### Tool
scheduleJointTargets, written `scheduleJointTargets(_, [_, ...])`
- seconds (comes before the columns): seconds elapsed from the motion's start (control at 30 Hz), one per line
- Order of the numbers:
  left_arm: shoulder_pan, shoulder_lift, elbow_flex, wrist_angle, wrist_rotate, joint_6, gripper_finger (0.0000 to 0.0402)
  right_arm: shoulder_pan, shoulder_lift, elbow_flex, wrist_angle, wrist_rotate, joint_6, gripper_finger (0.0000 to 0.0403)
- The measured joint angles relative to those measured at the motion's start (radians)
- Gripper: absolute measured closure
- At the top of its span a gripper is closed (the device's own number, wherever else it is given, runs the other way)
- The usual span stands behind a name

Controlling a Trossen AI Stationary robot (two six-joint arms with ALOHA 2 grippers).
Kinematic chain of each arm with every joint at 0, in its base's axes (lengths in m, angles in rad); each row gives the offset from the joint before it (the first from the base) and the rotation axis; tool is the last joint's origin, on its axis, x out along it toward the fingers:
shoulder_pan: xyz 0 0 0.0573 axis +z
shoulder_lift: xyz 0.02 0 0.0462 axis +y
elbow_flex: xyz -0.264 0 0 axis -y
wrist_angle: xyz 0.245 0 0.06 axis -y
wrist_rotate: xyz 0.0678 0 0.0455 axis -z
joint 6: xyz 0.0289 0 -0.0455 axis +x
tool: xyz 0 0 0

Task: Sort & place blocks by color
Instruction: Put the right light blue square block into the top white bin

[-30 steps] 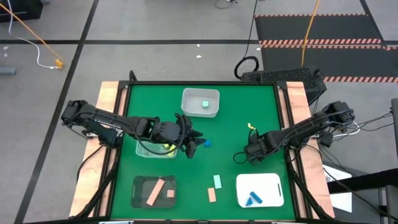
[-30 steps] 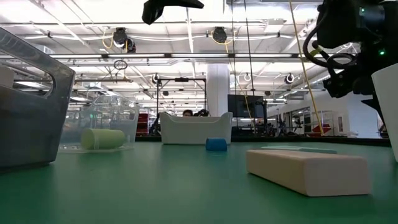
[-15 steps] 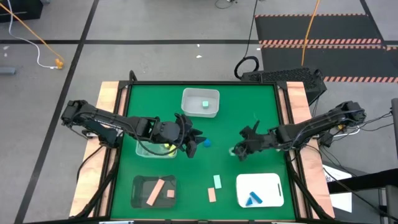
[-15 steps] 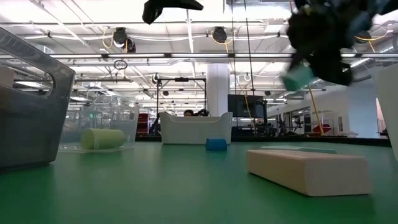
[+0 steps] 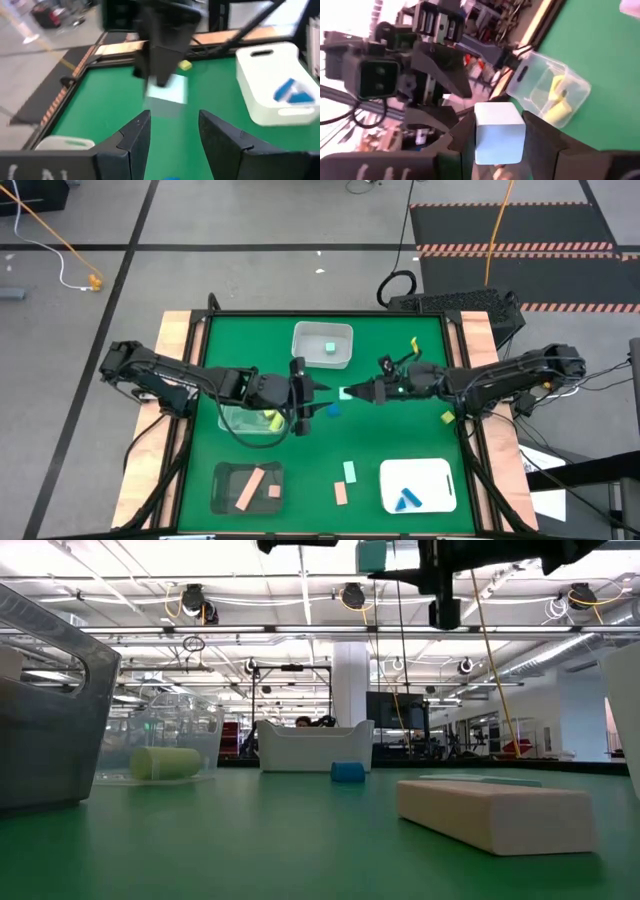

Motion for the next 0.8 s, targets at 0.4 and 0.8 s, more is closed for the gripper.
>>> scheduleJointTargets(0.4, [0.038,0.0,0.0,0.008,0.009,0.102,0.0177,-0.038,0.003,0.0,0.015,0.016,0.049,0.0283])
scheduleJointTargets(0.8, [0.111,0.028,-0.002,0.117,0.022,0.207,0.009,-0.039,0.019,0.001,0.122,0.101,0.016,0.0283])
